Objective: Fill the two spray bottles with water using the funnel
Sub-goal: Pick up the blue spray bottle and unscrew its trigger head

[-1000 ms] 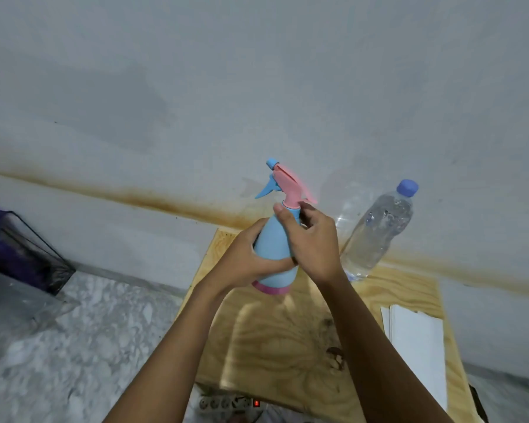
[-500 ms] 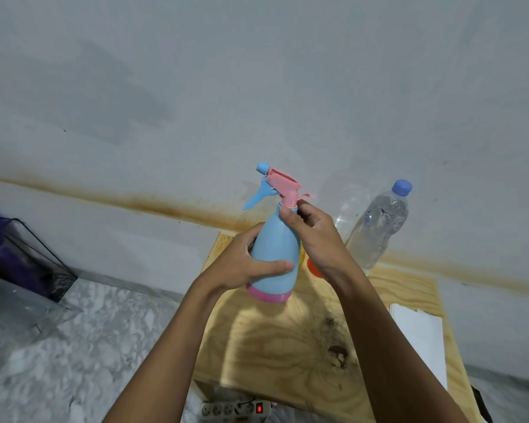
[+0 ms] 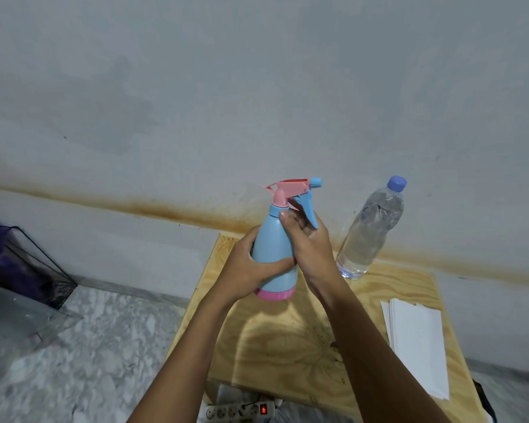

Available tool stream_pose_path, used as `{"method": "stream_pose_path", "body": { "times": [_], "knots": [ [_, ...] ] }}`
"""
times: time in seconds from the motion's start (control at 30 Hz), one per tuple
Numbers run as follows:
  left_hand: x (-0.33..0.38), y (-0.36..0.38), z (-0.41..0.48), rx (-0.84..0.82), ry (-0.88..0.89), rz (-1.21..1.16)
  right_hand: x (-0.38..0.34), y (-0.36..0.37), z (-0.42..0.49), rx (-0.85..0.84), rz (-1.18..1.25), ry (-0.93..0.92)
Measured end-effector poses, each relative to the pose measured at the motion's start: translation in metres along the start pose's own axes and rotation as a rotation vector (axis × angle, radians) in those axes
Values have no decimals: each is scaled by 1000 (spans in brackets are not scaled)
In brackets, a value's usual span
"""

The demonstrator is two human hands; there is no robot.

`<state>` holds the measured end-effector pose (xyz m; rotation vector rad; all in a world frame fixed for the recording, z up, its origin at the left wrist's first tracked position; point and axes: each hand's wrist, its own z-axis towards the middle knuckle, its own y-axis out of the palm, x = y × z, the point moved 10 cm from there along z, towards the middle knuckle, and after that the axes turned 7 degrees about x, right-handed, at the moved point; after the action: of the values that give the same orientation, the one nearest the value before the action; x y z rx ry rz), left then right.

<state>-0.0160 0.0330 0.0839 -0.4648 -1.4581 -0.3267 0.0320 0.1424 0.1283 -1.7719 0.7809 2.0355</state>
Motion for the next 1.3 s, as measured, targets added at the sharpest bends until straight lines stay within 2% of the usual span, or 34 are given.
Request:
{"method": "stream_pose_path", "body": {
  "times": [0.07, 0.13, 0.3, 0.57, 0.7, 0.8, 1.1, 1.17, 1.3],
  "knots": [
    [-2, 2, 0, 17, -2, 3, 6, -1, 0, 25, 70, 53],
    [-3, 3, -1, 33, -1, 2, 8, -1, -1, 53, 42, 60],
    [0, 7, -3, 45, 42, 44, -3, -4, -4, 100, -188, -105],
    [-7, 4, 1, 103, 81, 111, -1, -4, -1, 114, -295, -108],
    [-12, 4, 1, 136, 93, 150, -14, -8, -1, 167, -486, -238],
    [-22, 2, 1, 155, 79, 153, -21, -12, 0, 153, -447, -238],
    [-89, 4, -3, 217, -47, 207, -59, -72, 13, 277, -76, -258],
    [-107, 5, -3, 257, -74, 268, -53, -96, 15, 311, -88, -223],
    [-134, 20, -5, 290, -48, 380, 1, -132, 11, 247, -329, -54]
  ]
}}
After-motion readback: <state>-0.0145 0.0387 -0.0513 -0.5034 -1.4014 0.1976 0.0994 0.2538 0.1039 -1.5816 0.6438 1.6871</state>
